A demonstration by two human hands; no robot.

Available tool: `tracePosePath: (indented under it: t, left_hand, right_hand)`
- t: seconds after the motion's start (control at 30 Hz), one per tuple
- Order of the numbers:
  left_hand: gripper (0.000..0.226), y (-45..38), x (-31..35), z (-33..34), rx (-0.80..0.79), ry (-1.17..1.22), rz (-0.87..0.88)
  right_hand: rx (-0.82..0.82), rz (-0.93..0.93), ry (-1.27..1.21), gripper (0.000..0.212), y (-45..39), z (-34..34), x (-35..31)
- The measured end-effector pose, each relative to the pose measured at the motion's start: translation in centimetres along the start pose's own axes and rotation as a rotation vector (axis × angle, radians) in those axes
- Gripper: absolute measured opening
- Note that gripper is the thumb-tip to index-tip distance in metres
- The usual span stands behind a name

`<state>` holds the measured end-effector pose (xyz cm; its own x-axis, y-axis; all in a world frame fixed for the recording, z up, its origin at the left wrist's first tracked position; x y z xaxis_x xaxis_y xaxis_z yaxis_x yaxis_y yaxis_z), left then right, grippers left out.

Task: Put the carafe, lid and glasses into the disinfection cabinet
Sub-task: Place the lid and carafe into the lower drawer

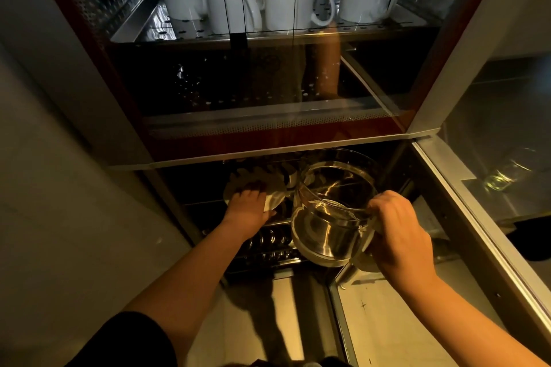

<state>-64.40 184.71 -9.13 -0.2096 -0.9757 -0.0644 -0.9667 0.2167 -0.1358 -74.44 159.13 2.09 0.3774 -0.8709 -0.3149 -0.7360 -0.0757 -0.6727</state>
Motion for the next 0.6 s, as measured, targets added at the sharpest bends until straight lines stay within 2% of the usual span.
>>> tracePosePath:
  t: [0.1, 0.2, 0.27, 0.37, 0.6]
  left_hand:
    - [0.046, 0.4, 0.3, -0.2, 0.041, 0.011, 0.038]
    - [0.077, 1.4, 0.6, 0.3, 0.077, 0.069, 0.063]
    - [0.084, 2.0, 0.8, 0.6, 0.104, 0.068, 0.072]
    - [0.083, 2.8, 0.8, 0.9, 0.115, 0.057, 0.082]
    - [0.067, 4.9, 0.8, 2.2, 0.063, -0.054, 0.048]
  right_hand:
    - [0.001, -0.002, -0.008, 0.057, 0.1, 0.1, 0.0]
    - [-0.005, 0.008, -0.004, 0.058, 0.0, 0.4, 0.0]
    - [-0.006, 0.010, -0.006, 0.057, 0.1, 0.4, 0.1]
    - [-0.003, 0.013, -0.018, 0.058, 0.2, 0.5, 0.2]
    - [0.041, -0.013, -0.023, 0.043, 0.4, 0.8, -0.1]
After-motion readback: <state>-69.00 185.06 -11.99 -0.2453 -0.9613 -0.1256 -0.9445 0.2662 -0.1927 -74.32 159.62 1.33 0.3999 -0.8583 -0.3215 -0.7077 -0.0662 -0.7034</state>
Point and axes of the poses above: each hand's wrist, its own y-axis away from the middle knuckle, its own z-axis out of the palm, x = y × z, the point moved 2 cm from there along -y, towards the middle knuckle, and after that the axes turned 15 degrees about x, right-handed, at the moved point
